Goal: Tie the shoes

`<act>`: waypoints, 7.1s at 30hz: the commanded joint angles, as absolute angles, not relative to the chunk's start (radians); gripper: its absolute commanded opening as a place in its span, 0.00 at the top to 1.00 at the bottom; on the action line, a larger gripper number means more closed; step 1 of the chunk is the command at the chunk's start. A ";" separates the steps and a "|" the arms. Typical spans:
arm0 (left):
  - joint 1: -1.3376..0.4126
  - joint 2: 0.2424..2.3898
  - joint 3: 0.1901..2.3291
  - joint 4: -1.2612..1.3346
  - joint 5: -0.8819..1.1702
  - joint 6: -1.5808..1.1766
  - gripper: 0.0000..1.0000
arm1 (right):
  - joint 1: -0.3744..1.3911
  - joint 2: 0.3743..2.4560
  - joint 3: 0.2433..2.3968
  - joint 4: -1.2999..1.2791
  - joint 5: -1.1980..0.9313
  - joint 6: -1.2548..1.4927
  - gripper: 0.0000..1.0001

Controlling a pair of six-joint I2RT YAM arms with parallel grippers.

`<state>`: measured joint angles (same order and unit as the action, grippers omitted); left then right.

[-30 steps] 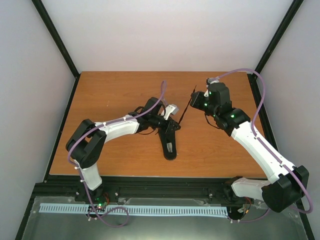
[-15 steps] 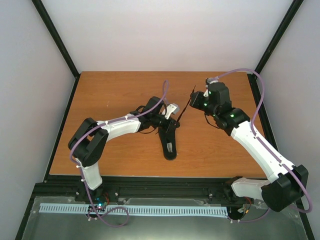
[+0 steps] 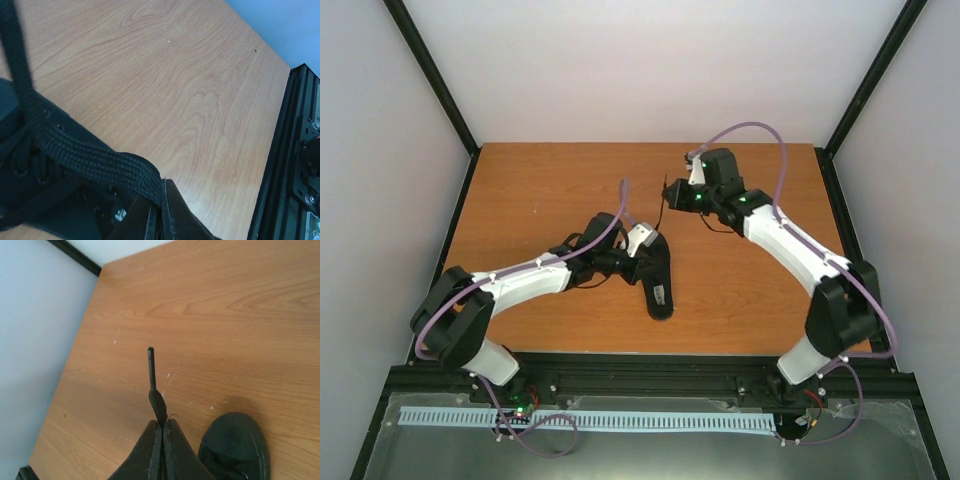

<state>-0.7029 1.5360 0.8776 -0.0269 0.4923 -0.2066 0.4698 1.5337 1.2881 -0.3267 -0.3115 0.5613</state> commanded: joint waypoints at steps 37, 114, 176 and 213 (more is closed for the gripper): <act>-0.583 1.463 0.910 -0.044 0.812 -0.321 0.99 | 0.463 1.473 0.841 0.235 -1.128 0.276 0.03; -0.611 1.208 0.660 0.019 0.366 -0.180 0.56 | 0.555 1.543 0.552 0.607 -0.886 0.507 0.97; -0.712 1.454 0.580 0.369 0.409 0.012 0.59 | 0.479 1.669 0.612 0.619 -1.108 0.658 0.97; -0.719 1.315 0.509 0.320 0.357 -0.133 0.99 | 0.409 1.603 0.577 0.427 -1.057 0.534 0.73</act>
<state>-0.7155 1.3479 0.5140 0.3359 0.3645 -0.1024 0.4191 1.6264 0.5903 0.4473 -1.0672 0.5636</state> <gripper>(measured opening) 0.021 0.260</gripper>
